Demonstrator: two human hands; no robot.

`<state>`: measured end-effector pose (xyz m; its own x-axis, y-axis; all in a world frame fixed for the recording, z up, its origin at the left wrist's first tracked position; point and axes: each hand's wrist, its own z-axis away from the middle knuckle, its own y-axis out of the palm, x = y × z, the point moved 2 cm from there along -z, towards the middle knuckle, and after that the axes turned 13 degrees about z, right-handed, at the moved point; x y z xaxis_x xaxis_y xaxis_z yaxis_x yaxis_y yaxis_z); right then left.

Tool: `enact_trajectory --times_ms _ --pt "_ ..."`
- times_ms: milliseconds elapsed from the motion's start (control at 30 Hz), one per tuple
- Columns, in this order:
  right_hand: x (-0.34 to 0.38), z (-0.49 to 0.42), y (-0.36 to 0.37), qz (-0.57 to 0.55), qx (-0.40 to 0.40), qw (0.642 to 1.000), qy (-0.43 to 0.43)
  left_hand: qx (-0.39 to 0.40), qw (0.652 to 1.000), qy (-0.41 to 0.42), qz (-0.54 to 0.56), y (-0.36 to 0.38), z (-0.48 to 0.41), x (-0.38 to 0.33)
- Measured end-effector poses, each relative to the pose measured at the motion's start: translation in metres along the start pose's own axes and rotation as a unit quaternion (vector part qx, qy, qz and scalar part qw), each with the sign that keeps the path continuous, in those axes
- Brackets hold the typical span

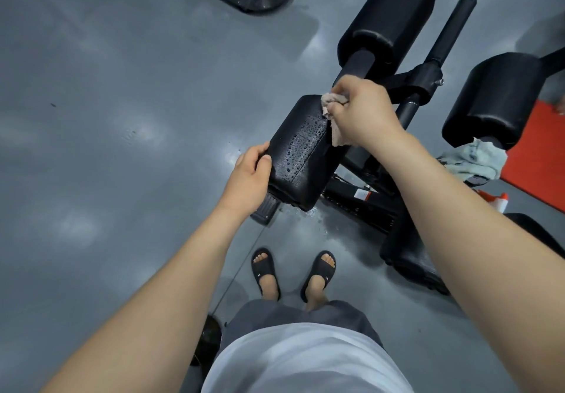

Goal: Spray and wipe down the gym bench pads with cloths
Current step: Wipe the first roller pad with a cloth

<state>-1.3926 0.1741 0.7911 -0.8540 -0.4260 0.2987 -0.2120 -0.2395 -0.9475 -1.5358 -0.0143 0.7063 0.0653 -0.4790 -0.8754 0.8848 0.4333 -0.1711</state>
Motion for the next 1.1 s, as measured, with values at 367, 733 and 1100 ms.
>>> enact_trajectory --times_ms 367,733,1100 --pt "0.023 0.040 0.021 -0.023 0.062 0.998 0.009 -0.003 1.000 0.000 0.008 0.001 0.001 0.002" --pt "0.024 0.019 0.000 -0.030 0.082 0.995 0.057 -0.006 1.000 0.011 -0.009 -0.001 0.004 0.001" --pt "0.017 0.016 -0.005 -0.010 0.052 0.998 0.023 0.000 1.000 0.014 -0.026 -0.003 0.009 -0.006"
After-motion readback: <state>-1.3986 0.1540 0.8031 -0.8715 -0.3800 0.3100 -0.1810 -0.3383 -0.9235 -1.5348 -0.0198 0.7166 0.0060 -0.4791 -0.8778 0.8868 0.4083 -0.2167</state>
